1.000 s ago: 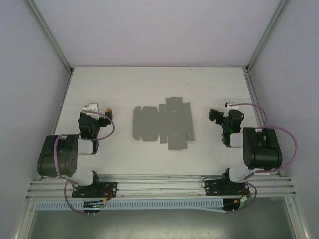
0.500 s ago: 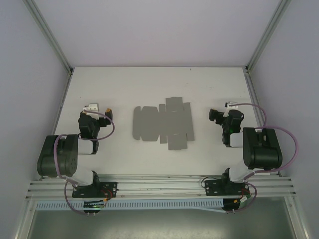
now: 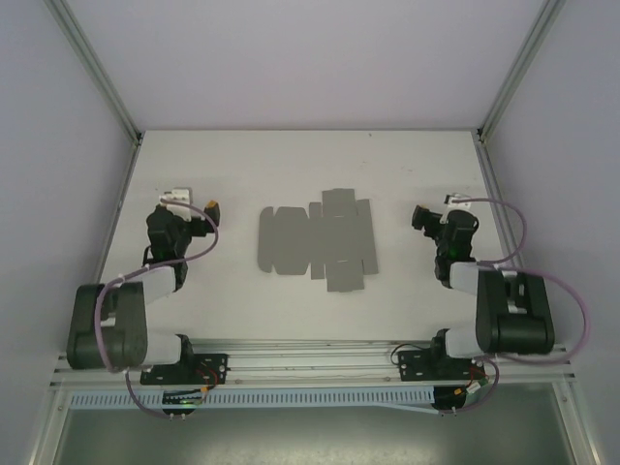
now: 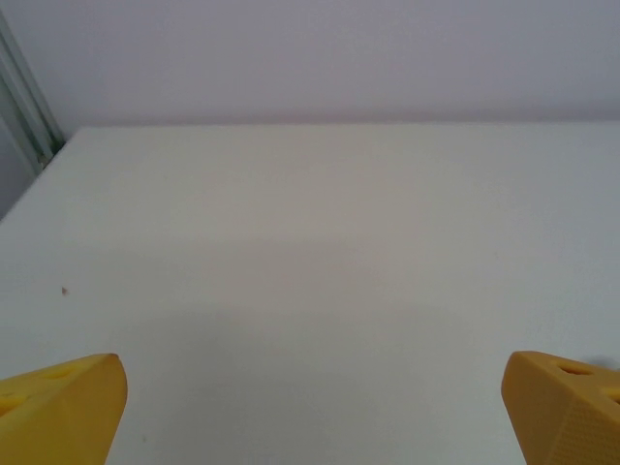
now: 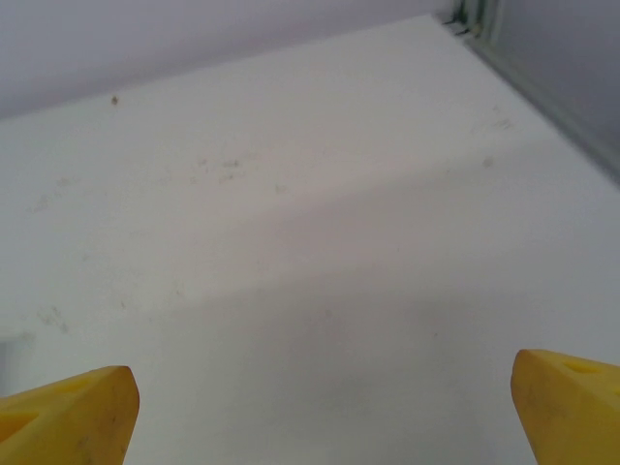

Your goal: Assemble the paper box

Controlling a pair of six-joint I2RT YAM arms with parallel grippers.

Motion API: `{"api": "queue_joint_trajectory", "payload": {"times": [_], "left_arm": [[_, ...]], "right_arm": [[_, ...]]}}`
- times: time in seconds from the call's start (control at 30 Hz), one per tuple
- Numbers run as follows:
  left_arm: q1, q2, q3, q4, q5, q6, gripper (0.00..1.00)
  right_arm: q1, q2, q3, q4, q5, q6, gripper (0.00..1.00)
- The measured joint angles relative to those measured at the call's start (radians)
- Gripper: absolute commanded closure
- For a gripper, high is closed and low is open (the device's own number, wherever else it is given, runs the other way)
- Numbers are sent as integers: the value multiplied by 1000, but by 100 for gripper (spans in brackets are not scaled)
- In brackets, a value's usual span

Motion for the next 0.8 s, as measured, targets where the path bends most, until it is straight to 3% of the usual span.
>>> {"api": "queue_joint_trajectory", "payload": {"times": [0.13, 0.3, 0.43, 0.67, 0.8], "left_arm": [[0, -65, 120, -173, 69, -125, 1], [-37, -32, 198, -321, 182, -272, 1], [-127, 53, 241, -425, 232, -314, 1], [-203, 259, 366, -562, 360, -356, 1], [-231, 334, 407, -624, 409, -360, 1]], "right_arm": [[74, -148, 140, -223, 40, 69, 4], [281, -171, 304, -449, 47, 151, 9], [379, -87, 343, -542, -14, 234, 14], [433, 179, 397, -616, -131, 315, 18], [436, 220, 412, -615, -160, 337, 18]]}}
